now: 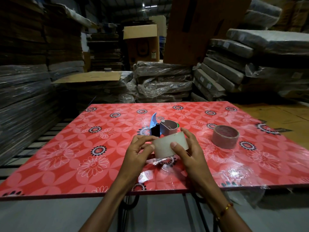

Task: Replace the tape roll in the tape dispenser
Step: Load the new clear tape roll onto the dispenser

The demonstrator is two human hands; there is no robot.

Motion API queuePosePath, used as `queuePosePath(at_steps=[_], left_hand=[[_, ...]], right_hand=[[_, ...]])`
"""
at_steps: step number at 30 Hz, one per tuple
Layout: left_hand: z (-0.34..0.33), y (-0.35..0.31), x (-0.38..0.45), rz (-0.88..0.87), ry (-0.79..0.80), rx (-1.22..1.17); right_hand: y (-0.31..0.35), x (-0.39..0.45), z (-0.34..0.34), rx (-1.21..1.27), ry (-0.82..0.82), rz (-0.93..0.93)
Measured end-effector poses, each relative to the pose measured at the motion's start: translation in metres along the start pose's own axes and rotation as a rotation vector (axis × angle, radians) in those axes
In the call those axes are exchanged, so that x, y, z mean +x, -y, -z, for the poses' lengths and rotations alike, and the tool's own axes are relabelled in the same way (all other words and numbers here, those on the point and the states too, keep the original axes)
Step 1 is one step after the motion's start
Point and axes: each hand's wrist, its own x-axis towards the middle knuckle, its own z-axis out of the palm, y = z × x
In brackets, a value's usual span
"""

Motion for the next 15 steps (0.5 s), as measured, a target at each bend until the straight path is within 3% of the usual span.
queuePosePath(at_steps=[5,15], left_hand=[[0.0007,0.0037,-0.0004,0.015,0.046,0.093],[0.0019,0.0004,-0.0014,0.048,0.106,-0.088]], right_hand=[[-0.0012,-0.0013,-0.0014,-0.061,0.023,0.035],[0.002,0.0064,-0.0006,0.294,-0.033,-0.153]])
